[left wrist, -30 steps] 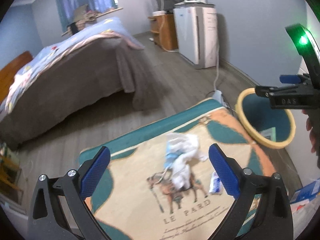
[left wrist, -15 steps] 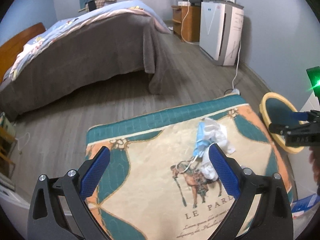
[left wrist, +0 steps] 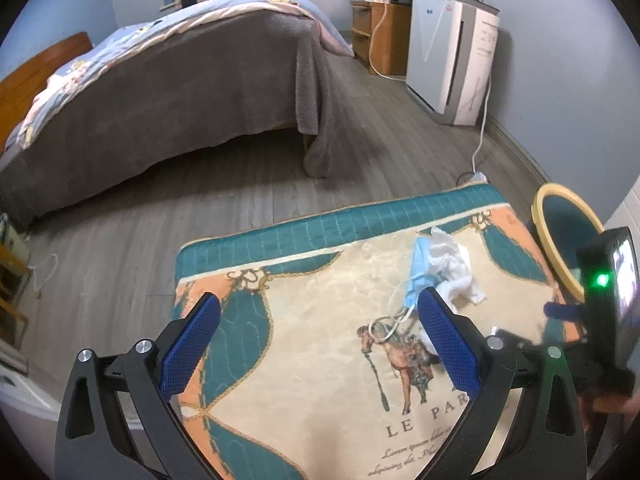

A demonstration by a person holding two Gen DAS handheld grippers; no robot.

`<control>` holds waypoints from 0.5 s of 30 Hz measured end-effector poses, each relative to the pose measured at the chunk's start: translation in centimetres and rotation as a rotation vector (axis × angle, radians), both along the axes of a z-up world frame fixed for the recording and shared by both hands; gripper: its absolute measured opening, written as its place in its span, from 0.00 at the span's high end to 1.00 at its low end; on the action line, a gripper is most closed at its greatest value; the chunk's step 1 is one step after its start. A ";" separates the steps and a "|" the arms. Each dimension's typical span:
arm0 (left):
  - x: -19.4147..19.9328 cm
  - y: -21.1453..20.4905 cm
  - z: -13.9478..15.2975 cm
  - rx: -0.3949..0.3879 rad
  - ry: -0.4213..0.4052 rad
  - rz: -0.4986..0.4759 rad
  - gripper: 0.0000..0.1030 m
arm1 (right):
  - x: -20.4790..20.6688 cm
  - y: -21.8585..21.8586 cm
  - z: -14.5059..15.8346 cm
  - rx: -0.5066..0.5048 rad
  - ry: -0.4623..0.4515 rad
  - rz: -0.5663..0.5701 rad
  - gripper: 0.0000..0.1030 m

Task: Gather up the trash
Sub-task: 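Grasp the white tissues with the left tool while the right grasps the small blue-white box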

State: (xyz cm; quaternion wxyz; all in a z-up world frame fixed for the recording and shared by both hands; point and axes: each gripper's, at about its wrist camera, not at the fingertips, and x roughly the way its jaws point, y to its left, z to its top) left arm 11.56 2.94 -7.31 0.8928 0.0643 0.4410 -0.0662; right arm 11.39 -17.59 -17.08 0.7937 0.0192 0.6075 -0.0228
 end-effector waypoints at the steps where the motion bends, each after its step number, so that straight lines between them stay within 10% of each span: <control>1: 0.0 -0.1 -0.1 0.015 -0.003 -0.004 0.05 | 0.0 -0.1 -0.2 0.005 0.008 -0.009 0.27; 8: 0.2 -0.4 -0.4 0.001 0.011 -0.011 0.05 | 0.2 0.3 -2.4 0.054 0.071 -0.024 0.40; 15: 0.3 -1.9 -1.8 0.026 0.051 -0.042 0.05 | 0.3 1.4 -2.7 0.017 0.086 0.043 0.75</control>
